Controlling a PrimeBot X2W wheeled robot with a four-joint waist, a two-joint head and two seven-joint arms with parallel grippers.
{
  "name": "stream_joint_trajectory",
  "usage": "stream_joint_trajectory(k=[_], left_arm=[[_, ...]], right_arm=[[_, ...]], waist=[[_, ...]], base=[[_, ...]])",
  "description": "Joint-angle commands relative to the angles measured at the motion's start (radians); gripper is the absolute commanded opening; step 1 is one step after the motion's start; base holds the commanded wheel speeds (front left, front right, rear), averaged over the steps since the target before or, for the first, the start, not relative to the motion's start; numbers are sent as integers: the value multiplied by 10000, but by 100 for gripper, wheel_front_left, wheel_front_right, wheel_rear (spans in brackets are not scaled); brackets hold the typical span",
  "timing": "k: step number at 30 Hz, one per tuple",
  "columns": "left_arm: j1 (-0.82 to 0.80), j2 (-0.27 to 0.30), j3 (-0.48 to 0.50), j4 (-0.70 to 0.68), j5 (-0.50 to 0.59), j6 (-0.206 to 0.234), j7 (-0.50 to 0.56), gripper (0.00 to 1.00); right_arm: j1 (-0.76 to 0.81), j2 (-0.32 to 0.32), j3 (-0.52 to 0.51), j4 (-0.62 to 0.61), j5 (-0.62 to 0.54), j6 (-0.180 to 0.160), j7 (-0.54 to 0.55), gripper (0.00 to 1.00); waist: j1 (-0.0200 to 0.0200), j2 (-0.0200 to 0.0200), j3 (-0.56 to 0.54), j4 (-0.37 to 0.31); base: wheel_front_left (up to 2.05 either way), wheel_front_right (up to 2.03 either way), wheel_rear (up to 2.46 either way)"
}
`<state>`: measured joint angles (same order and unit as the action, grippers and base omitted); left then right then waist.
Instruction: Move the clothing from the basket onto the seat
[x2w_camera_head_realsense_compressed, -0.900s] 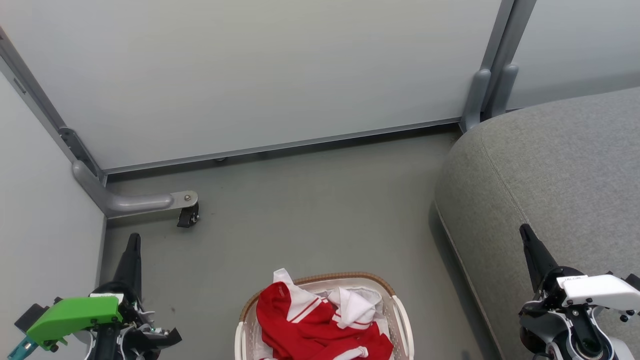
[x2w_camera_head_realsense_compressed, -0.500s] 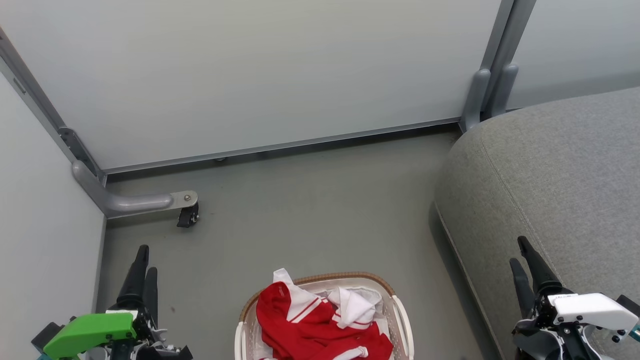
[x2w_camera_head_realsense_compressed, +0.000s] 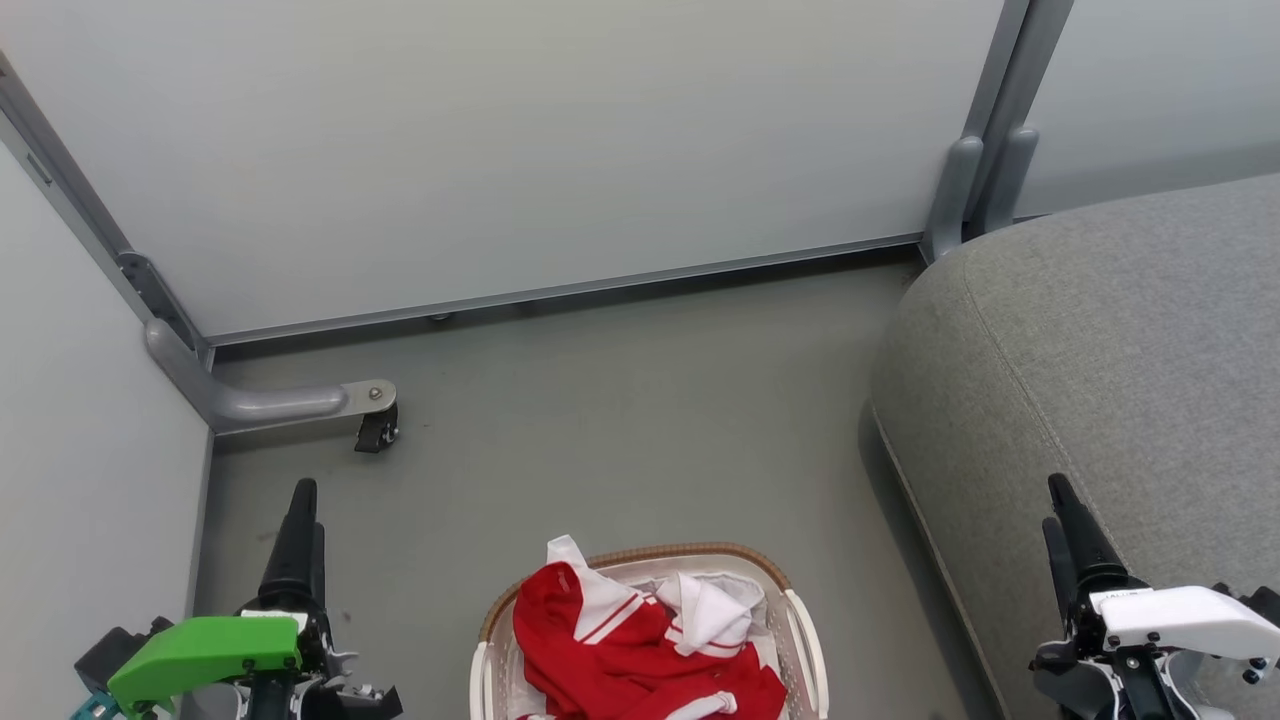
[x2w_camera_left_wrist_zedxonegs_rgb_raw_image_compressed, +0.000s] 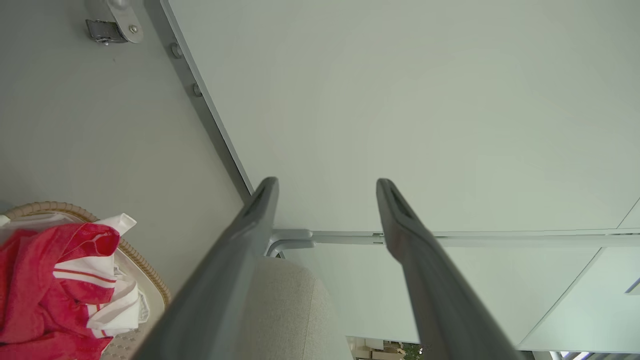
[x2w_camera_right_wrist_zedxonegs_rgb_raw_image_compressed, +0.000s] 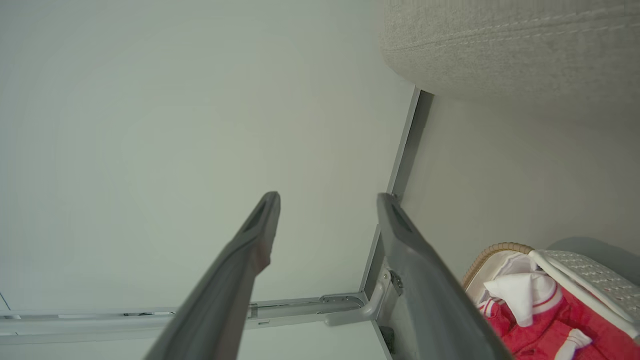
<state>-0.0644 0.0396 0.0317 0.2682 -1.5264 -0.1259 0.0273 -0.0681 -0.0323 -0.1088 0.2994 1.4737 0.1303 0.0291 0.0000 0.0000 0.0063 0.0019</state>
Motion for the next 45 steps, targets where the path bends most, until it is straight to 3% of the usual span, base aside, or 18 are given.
stream_joint_trajectory(k=[1,12,23,38,45], left_arm=[[-103,52,-43,-204,305,-17,-117,100],[-194,65,-162,-458,2316,-24,-549,100],[-166,76,-547,-841,4819,291,-945,100],[118,91,-1054,-783,7756,546,-1417,100],[203,98,-1143,-589,8465,602,-1617,100]], right_arm=[[-50,-89,-31,-197,-433,1,-129,100],[34,-109,66,-995,-3158,2,-563,100],[125,-123,247,-1541,-5542,2,-961,100],[298,-144,321,-1563,-7517,3,-1431,100],[343,-153,395,-1571,-8350,4,-1632,100]], waist=[[0,0,5,4],[0,0,53,26],[0,0,101,52],[0,0,107,78],[0,0,108,96]], base=[[0,0,0],[0,0,0],[0,0,0],[0,0,0],[0,0,0]])
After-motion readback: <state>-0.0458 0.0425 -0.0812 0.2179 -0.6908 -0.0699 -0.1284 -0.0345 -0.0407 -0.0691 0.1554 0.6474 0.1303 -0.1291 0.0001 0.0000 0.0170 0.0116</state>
